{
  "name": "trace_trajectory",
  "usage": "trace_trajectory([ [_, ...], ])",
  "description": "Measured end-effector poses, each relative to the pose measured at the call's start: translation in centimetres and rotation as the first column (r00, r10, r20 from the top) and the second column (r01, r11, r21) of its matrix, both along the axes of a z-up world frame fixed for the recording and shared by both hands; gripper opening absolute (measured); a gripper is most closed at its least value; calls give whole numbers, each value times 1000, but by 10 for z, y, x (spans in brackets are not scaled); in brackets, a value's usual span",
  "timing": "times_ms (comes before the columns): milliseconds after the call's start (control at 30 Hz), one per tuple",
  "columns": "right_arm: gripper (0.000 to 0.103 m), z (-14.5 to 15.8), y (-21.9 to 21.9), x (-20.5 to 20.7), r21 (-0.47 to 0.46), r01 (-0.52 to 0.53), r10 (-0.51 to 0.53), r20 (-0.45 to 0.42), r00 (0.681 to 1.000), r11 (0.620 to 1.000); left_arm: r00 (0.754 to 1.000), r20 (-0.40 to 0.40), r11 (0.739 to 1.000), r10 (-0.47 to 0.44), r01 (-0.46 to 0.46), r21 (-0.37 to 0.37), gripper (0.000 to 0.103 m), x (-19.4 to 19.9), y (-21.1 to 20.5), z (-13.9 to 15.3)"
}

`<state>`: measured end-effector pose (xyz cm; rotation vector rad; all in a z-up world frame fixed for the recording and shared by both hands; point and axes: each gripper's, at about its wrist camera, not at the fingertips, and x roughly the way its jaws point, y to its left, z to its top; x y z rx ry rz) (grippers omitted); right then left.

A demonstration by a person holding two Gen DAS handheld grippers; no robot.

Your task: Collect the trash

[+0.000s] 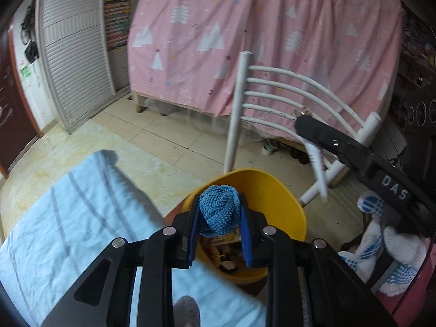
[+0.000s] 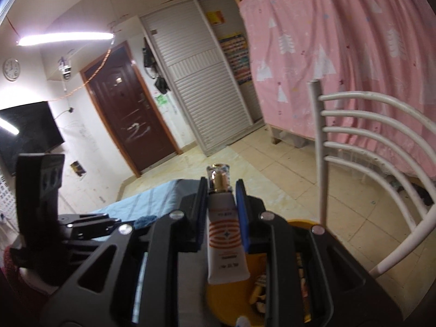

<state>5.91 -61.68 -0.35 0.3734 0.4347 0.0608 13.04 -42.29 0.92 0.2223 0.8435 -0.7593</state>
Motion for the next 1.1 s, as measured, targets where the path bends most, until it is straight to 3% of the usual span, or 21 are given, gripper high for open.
trace_trajectory([
  [133,19,-5,-10,-2,-6,48,-48,7,999,999,999,-20,999,-32,32,-4,19,1,-22,-6],
  [167,19,-6,-12,-2,-6,55,-55,8,998,998,999,-26,999,-35,35,-1,25,2,-27,-8],
  [200,19,-8,-13,-3,-7,61,-61,9,998,998,999,-30,999,-34,34,1,32,4,-31,-10],
  [267,19,-10,-13,-2,-13,68,-68,5,998,998,999,-34,1000,-26,26,2,67,6,-33,-12],
  [300,19,-13,-13,0,-12,67,-67,-3,998,998,999,-35,1000,-17,17,0,71,8,-34,-14],
  [467,19,-17,-7,3,-5,59,-59,-21,998,998,999,-45,1000,21,-20,10,73,12,-27,-21],
  [700,20,-12,6,1,-24,42,-43,-22,999,999,997,-38,997,70,-71,-36,73,10,5,-11],
  [800,39,-7,14,-1,-33,38,-39,-13,999,999,996,-27,995,83,-84,-51,73,7,19,-5],
  [1000,50,3,38,-4,-53,2,-2,3,1000,999,988,-16,982,153,-154,-109,73,-1,62,9],
  [1100,68,11,56,-6,-68,-26,28,24,999,997,978,8,969,207,-203,-142,73,-9,91,19],
])
